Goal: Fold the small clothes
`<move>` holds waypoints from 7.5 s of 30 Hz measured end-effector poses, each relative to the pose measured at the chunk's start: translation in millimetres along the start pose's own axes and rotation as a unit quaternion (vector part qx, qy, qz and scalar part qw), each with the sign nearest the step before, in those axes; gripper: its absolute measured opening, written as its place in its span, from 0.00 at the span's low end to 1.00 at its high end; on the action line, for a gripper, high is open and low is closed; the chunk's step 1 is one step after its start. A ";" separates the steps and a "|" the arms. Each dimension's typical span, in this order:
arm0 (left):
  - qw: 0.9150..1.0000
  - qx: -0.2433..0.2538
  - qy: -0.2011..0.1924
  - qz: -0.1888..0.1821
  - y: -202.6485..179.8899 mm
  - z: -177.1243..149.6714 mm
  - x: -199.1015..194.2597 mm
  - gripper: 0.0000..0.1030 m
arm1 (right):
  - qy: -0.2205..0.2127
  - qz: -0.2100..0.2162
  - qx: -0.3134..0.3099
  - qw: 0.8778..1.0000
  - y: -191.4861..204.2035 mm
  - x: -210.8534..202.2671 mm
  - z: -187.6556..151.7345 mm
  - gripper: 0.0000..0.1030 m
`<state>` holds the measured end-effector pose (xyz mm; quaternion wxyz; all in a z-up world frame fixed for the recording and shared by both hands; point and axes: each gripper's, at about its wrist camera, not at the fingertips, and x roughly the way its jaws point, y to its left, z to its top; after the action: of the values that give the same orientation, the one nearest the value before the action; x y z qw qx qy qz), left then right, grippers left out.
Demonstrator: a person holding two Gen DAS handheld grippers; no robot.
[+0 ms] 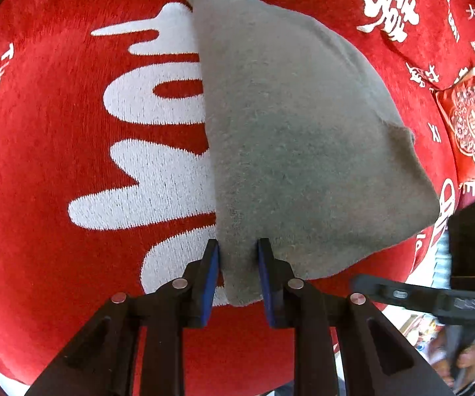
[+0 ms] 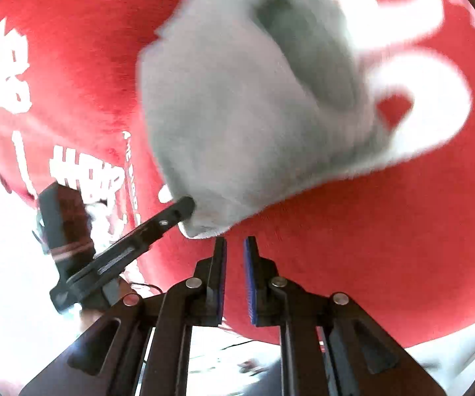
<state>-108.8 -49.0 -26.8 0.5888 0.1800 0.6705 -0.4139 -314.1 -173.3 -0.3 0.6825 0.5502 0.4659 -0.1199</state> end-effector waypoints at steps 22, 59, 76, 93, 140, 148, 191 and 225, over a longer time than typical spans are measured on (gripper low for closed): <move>0.998 0.017 -0.034 0.056 -14.1 -10.9 -20.5 0.24 | -0.037 -0.150 -0.017 0.988 -41.3 -21.8 36.8 0.00; 0.984 -0.040 -0.101 0.142 -13.8 27.8 -38.7 0.98 | -0.049 -0.126 -0.019 0.991 -27.2 -46.3 107.8 0.05; 0.974 -0.097 -0.089 0.183 -15.1 85.5 -17.2 0.98 | 0.006 -0.078 -0.025 0.997 -52.7 -11.7 177.3 0.08; 0.974 -0.101 -0.070 0.193 -24.4 91.8 -7.8 0.98 | 0.009 -0.056 -0.017 0.998 -74.7 -40.6 183.0 0.61; 0.993 -0.055 -0.099 -0.036 0.3 87.4 -44.0 0.49 | 0.079 0.201 0.003 0.976 -10.2 1.0 146.1 0.31; 0.993 -0.038 -0.112 -0.016 29.8 40.6 -93.8 0.49 | 0.092 0.199 -0.016 0.975 30.0 28.3 95.4 0.31; 0.972 -0.120 -0.133 0.153 129.6 -9.0 -73.3 0.71 | 0.041 -0.185 -0.220 0.957 96.4 102.2 74.5 0.12; 0.967 -0.138 -0.088 0.194 125.7 -76.6 -86.5 0.81 | 0.087 -0.208 -0.125 0.966 76.1 89.0 -12.0 0.53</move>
<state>-45.4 105.5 8.5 0.7337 0.1862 0.6190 -0.2093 -221.0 -104.0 -19.5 0.6627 0.3596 0.6389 -0.1523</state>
